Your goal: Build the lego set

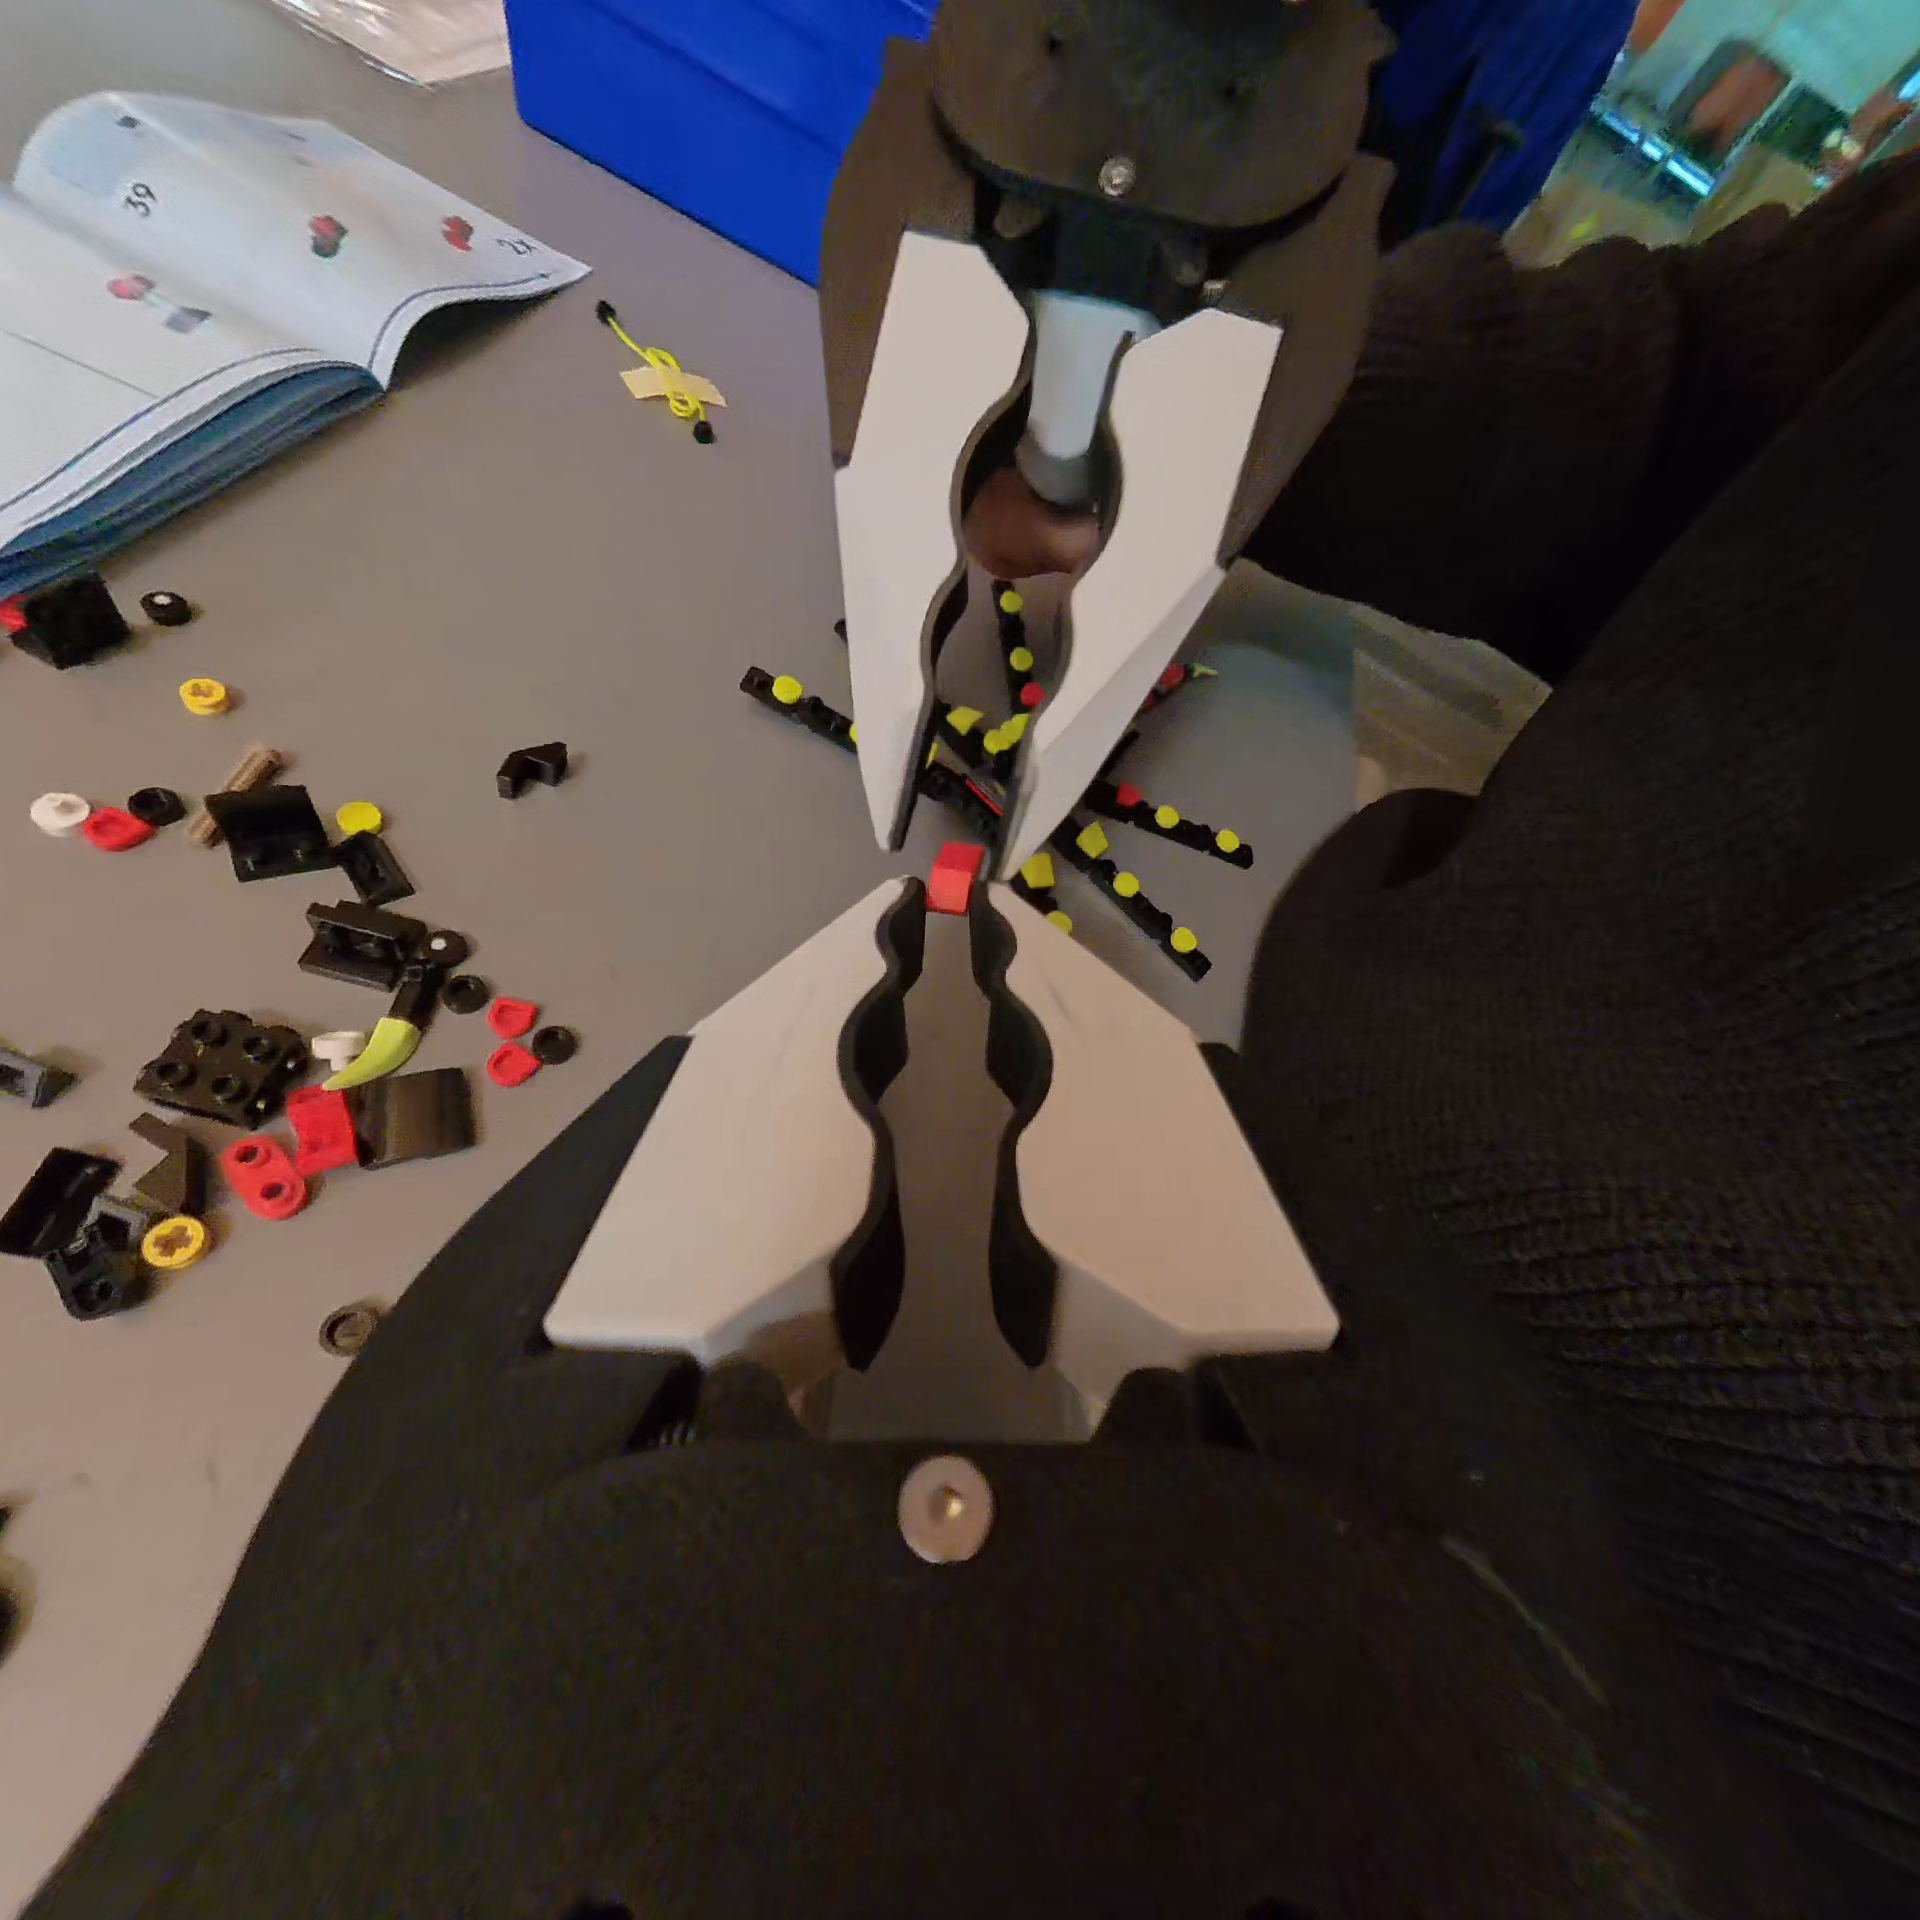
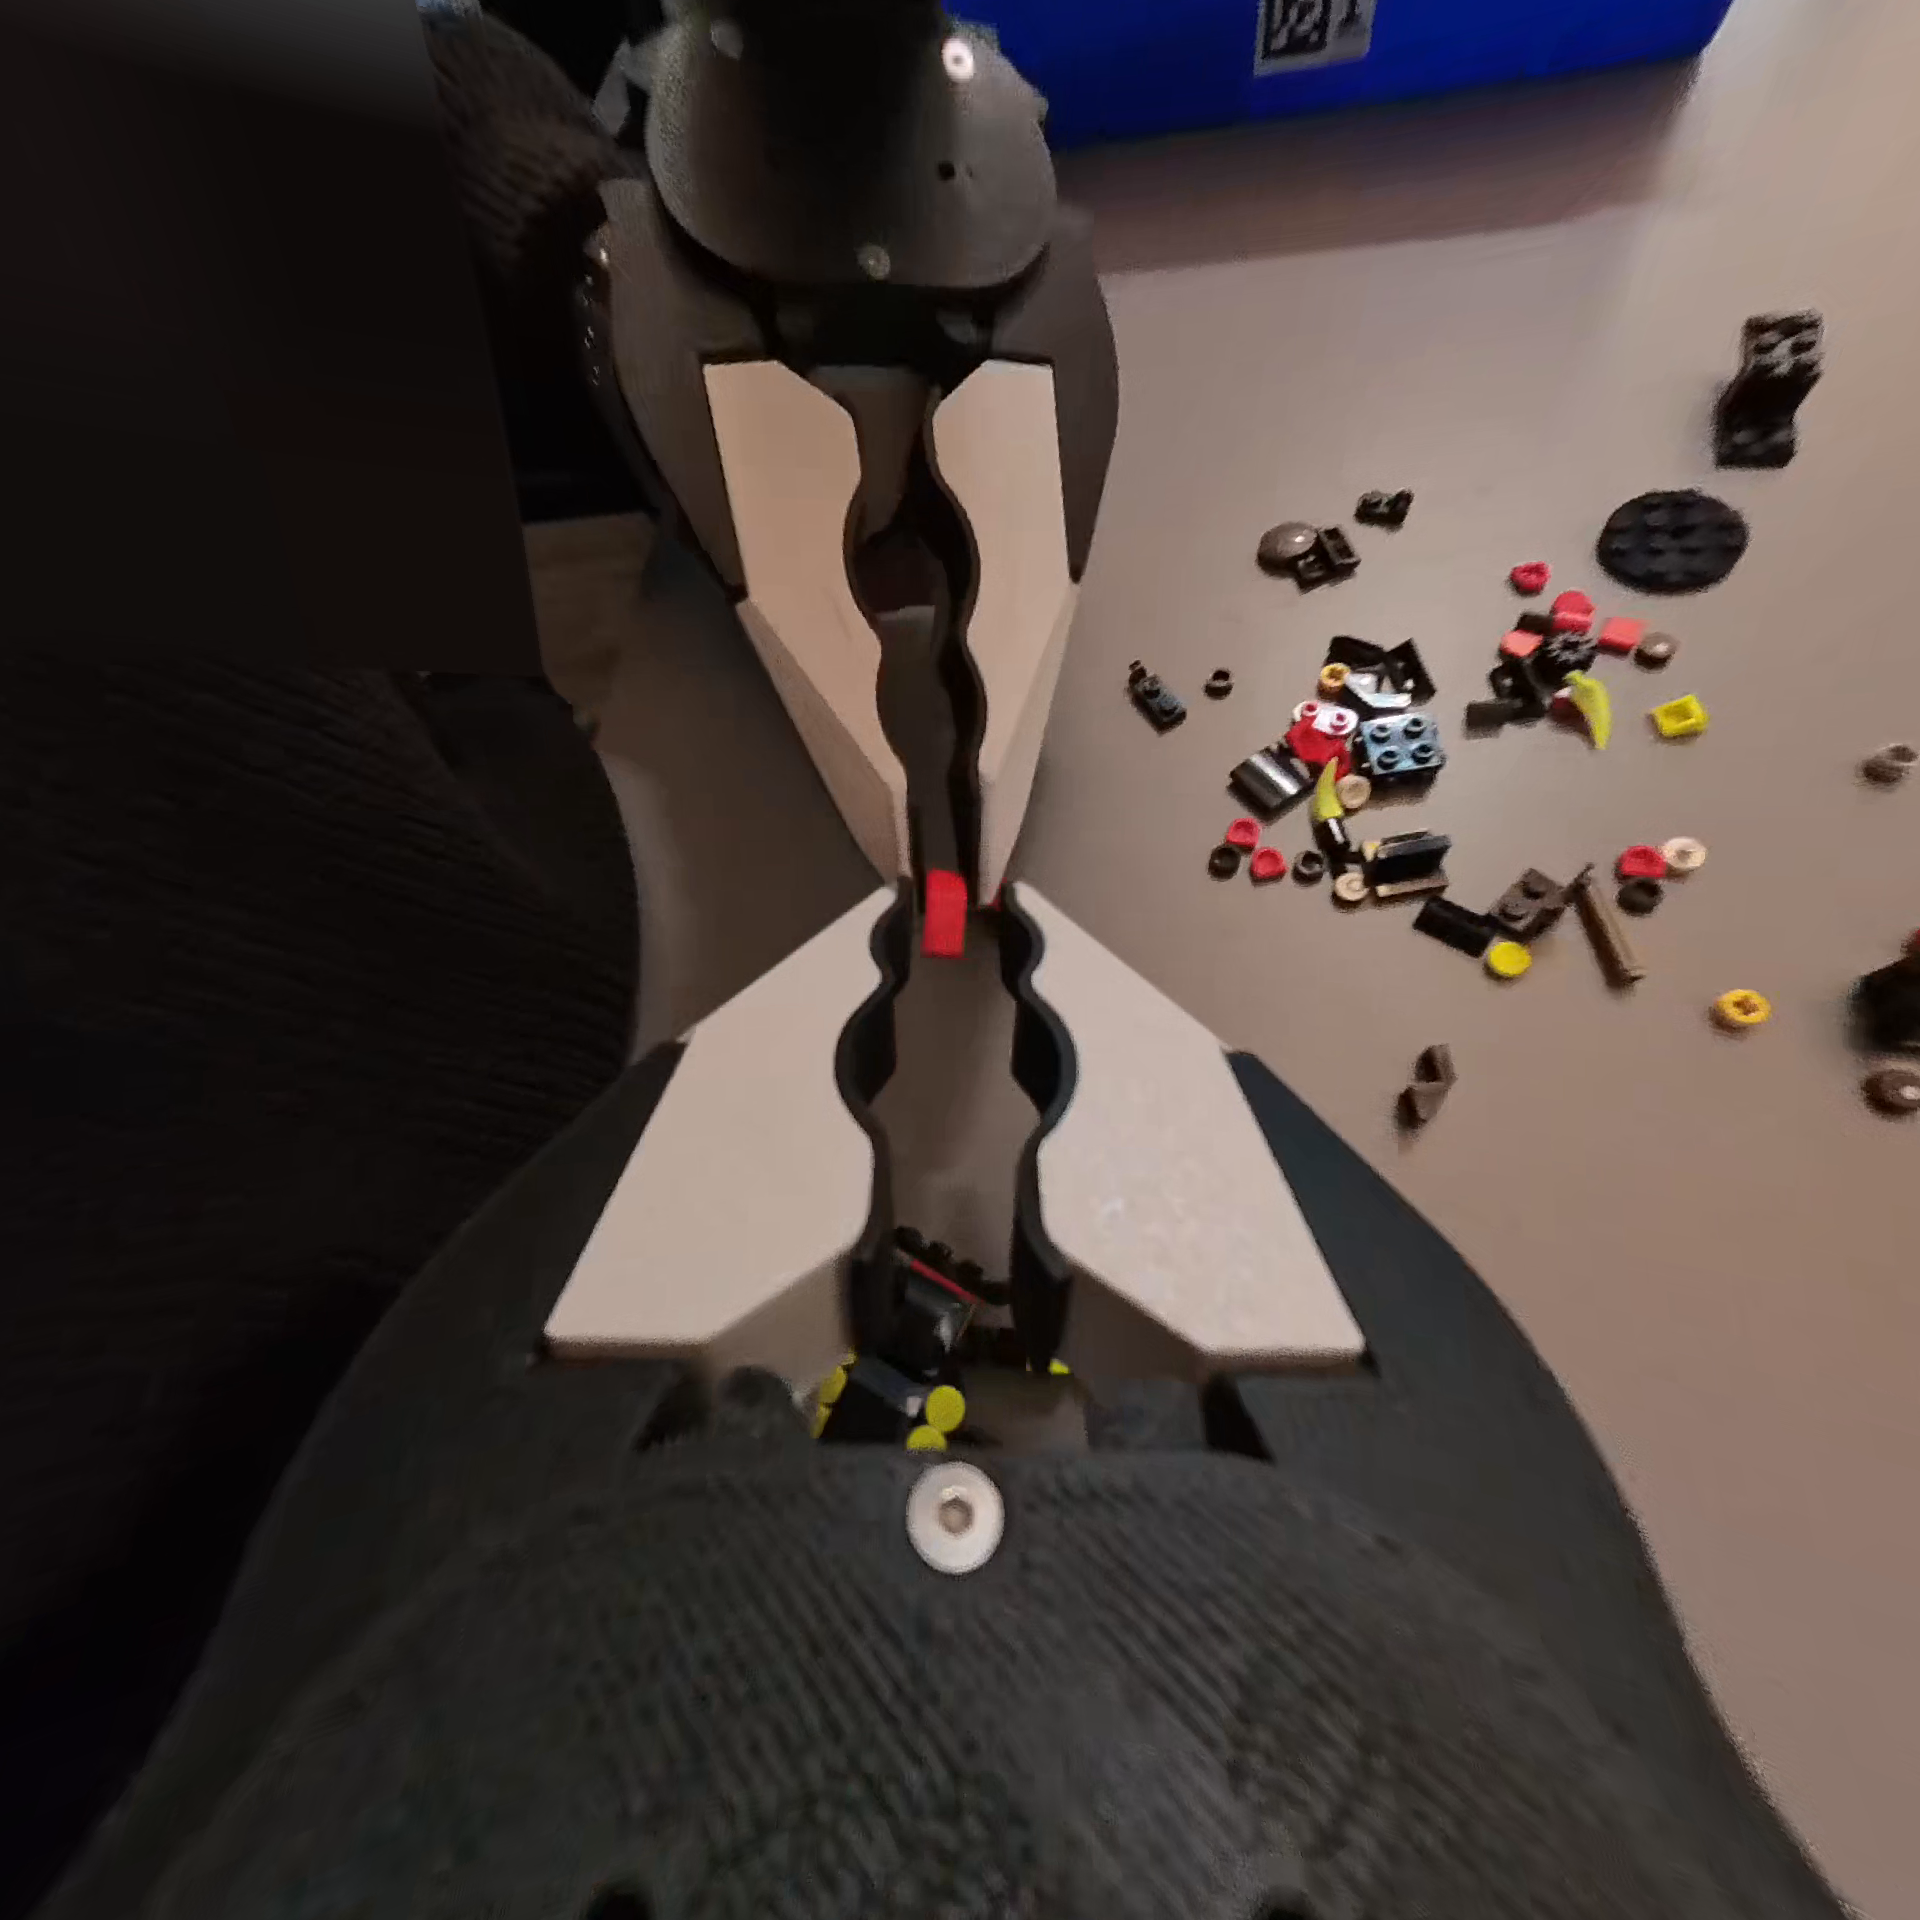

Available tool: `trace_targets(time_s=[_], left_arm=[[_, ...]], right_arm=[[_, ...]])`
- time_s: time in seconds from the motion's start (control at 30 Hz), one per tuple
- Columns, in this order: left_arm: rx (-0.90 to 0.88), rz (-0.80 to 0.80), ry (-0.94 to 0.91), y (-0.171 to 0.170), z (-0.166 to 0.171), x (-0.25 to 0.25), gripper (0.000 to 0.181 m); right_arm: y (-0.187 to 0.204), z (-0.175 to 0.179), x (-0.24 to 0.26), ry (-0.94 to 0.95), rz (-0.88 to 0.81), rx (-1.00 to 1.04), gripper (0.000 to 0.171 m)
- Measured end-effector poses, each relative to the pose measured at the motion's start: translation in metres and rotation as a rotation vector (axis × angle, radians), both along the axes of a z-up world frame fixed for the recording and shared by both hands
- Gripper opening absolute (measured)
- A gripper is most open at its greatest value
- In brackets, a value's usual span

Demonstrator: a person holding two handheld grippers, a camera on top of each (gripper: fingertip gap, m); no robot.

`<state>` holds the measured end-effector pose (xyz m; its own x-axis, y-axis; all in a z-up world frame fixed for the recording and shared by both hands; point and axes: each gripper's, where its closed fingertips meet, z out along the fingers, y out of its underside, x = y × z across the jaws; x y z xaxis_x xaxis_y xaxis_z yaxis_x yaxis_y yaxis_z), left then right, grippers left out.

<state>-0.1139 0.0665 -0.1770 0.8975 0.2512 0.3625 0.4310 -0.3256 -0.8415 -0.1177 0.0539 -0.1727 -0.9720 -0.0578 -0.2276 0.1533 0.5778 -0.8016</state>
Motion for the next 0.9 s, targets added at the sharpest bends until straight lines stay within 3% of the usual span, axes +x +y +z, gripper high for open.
trace_targets(time_s=[0.67,0.9], left_arm=[[-0.017,-0.008,-0.037,0.0008,-0.0074,0.0022,0.005],[-0.016,-0.024,-0.030,0.0019,-0.0071,0.0048,0.005]], right_arm=[[0.0025,-0.0089,0.0063,0.010,0.031,0.052,0.002],[0.0042,-0.0110,0.0059,0.004,0.031,0.065,0.015]])
